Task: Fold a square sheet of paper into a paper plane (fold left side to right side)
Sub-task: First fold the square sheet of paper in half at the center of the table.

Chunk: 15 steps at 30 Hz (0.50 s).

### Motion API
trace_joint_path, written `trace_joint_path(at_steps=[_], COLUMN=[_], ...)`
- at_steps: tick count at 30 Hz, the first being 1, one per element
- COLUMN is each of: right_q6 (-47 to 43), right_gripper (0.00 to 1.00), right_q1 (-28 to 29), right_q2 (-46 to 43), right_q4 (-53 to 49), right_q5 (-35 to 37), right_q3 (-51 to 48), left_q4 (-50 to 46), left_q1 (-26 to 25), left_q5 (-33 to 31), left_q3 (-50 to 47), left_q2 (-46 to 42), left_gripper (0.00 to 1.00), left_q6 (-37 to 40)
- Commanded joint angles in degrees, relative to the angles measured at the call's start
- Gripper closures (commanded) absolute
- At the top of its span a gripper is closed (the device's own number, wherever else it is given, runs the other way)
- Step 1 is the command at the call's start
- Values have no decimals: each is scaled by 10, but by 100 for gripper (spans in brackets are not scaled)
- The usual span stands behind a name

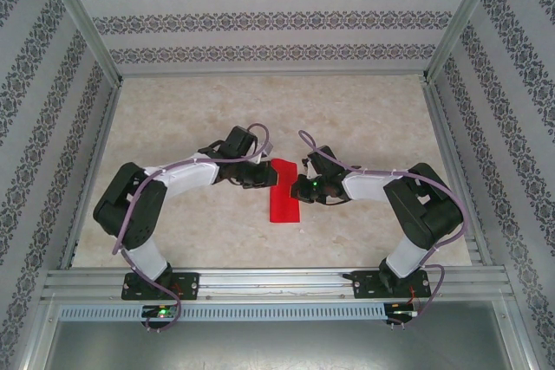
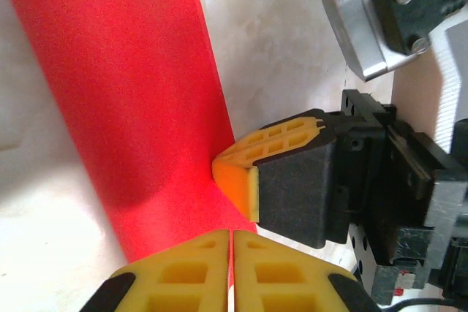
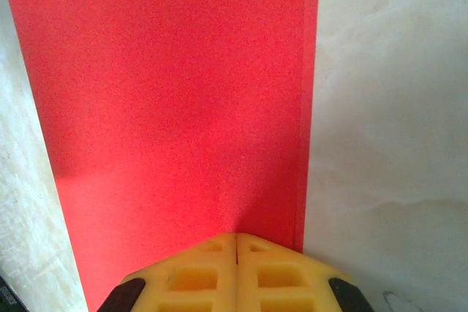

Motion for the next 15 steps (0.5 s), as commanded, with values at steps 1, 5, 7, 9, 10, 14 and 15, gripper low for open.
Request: trace_joint_path(at_steps=[1,5,7,9,10,14,15], right_q6=[-14,-15,-16,-16,-16,-17,-17], right_gripper=[100,100,100,100,100,100,100], right_q1=[6,6,6,6,6,6,6], right_q2=[31,34,35,35,36,40,42], right_q4=[-72,-76,-79,-80,-80,-82,-82], right_q5=[48,51,52,54,55,58,59], right_q3=[-9,-9,-9,-10,-11,-12,-12], left_q4=[42,53,42,21,14,-1,-2], left_q1=[-5,-5,-5,-5,-5,-4,-4], left_q5=[42,39,20,-4,-14,-41,-45], left_q3=[-12,-21,-21,-19,-19,-22,-24], left_q2=[23,40,47,51,52,60,62], left_gripper=[92,92,92,92,92,93,93], left_q6=[-14,-13,-4,10,15,29,30])
